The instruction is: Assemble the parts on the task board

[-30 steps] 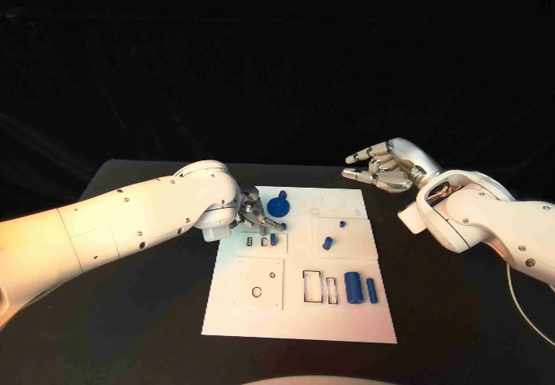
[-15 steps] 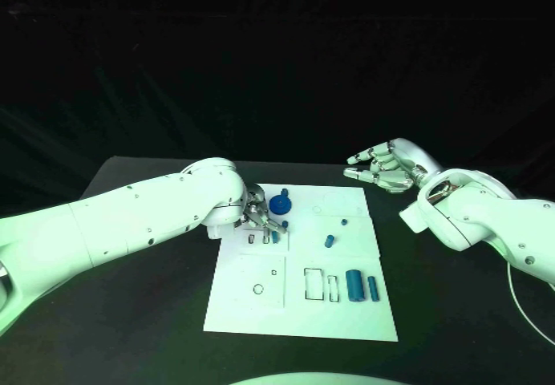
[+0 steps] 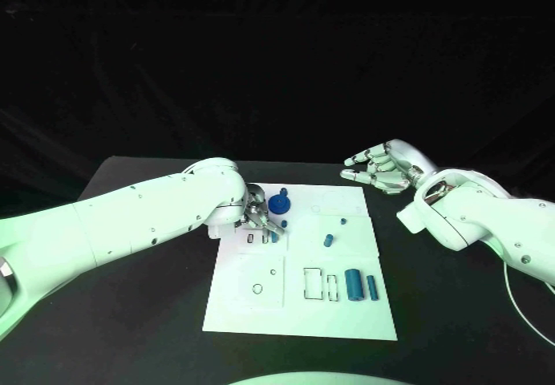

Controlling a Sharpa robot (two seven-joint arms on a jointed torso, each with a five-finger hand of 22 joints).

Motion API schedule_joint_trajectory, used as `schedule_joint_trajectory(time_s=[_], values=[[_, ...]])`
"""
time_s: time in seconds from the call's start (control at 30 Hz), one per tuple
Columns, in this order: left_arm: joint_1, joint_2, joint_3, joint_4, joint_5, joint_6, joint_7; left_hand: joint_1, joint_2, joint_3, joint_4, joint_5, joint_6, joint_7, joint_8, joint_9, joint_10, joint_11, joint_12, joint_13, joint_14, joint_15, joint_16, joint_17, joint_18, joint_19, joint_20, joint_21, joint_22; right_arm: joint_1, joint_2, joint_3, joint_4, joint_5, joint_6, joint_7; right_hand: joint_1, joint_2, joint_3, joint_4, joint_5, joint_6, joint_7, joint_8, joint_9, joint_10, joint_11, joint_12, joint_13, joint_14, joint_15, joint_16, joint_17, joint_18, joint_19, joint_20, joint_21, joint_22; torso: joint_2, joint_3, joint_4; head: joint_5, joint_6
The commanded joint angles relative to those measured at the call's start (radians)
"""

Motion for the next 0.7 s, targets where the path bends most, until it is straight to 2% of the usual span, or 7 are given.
schedule_joint_trajectory(time_s=[0.03, 0.7], values=[[-0.001, 0.005, 0.0, -0.003, -0.008, 0.018, -0.003, 0.014, 0.003, 0.01, 0.001, 0.006, -0.007, 0.002, 0.006, 0.003, 0.007, -0.001, 0.009, 0.004, 0.102, -0.007, 0.003, 0.263, -0.01, 0.024, -0.005, 0.005, 0.051, -0.002, 0.002, 0.0, 0.0, -0.003, 0.019, -0.001, -0.003, 0.01, -0.005, 0.002, 0.004, 0.005, -0.001, 0.004, 0.001, -0.007, -0.003, -0.006, -0.001, 0.054, -0.002, -0.004, 0.037, 0.001, -0.008, -0.002, -0.005, -0.001, 0.0, 0.0007, 0.0005, 0.0, -0.001], [-0.001, 0.012, 0.0, -0.007, -0.009, 0.035, -0.005, 0.04, 0.007, 0.029, -0.007, 0.009, -0.011, 0.0, 0.011, 0.022, 0.012, -0.003, 0.014, 0.011, 0.102, -0.008, 0.003, 0.263, -0.011, 0.025, -0.007, 0.006, 0.055, -0.008, 0.008, 0.0, -0.002, -0.013, 0.03, -0.003, -0.003, 0.01, -0.005, 0.002, 0.004, 0.005, -0.001, 0.004, 0.001, -0.007, -0.003, -0.006, -0.001, 0.054, -0.002, -0.004, 0.037, 0.001, -0.008, -0.002, -0.005, -0.001, 0.0, 0.0009, 0.0001, 0.003, -0.008]])
